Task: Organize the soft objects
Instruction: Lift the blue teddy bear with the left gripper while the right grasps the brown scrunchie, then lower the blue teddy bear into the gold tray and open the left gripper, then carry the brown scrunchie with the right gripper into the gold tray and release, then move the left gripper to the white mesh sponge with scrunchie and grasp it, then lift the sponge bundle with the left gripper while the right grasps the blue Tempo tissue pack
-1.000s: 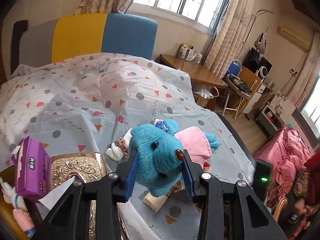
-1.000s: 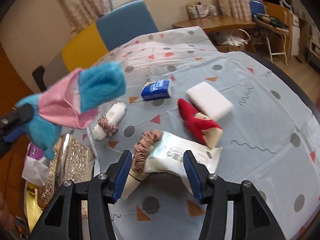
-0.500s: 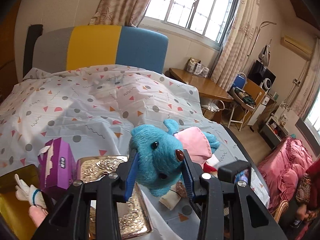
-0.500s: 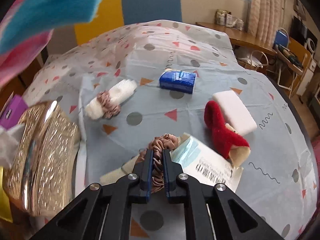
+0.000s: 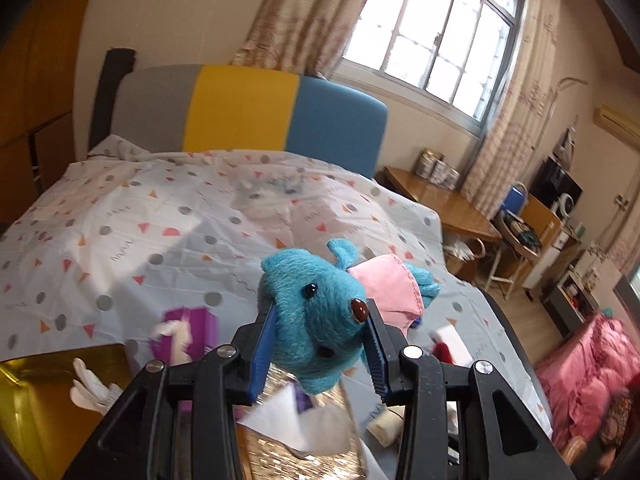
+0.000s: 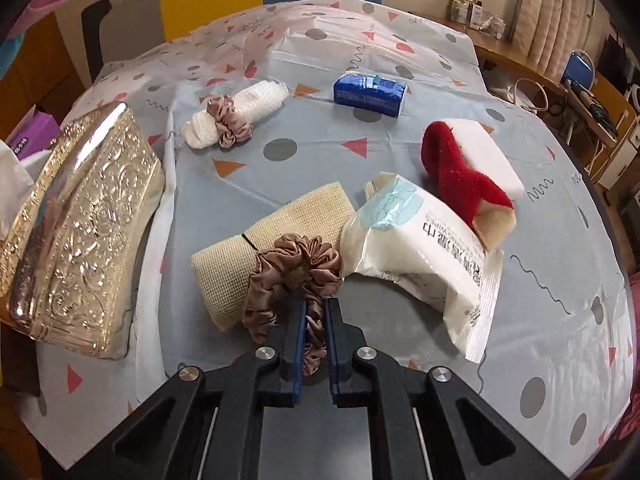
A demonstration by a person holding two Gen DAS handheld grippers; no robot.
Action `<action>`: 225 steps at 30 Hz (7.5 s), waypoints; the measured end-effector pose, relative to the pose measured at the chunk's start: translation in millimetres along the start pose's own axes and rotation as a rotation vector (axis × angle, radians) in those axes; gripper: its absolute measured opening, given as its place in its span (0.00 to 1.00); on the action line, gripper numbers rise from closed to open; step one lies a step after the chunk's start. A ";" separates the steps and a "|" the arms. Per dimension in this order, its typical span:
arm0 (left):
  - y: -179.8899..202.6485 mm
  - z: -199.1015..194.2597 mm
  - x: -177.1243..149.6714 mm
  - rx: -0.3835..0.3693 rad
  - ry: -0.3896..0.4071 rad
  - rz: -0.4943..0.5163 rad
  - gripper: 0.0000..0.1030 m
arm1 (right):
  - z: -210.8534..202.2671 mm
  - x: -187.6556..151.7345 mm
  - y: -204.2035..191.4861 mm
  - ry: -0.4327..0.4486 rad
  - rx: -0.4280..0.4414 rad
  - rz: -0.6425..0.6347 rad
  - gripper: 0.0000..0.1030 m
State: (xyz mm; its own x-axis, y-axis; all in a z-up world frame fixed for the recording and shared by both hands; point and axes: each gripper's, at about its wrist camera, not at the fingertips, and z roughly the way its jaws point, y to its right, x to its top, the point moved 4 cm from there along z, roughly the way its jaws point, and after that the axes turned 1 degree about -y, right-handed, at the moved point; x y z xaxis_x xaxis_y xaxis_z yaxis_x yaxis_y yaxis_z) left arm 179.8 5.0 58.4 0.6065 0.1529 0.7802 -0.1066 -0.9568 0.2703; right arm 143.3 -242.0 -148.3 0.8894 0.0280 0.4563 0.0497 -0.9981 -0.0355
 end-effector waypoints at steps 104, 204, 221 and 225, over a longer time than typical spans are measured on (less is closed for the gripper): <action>-264.3 -148.2 -175.3 0.595 0.005 -0.236 0.75 | -88.0 6.9 -345.5 0.138 0.542 -0.450 0.37; 124.1 247.5 -78.8 0.141 -0.520 0.534 0.24 | -64.9 12.8 138.8 0.216 0.129 0.571 0.37; 136.6 181.7 -53.5 -0.017 -0.400 0.382 0.24 | -54.9 8.4 130.9 0.168 0.082 0.521 0.37; 121.8 163.3 -40.1 -0.021 -0.365 0.332 0.24 | -54.0 9.2 125.8 0.164 0.078 0.497 0.37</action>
State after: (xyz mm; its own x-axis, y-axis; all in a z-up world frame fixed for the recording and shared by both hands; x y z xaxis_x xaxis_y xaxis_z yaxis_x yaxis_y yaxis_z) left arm 271.1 -158.0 -32.1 0.7732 -0.2594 0.5787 -0.3541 -0.9336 0.0548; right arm 133.2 -370.3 -100.6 0.7319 -0.4627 0.5003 -0.3208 -0.8816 -0.3461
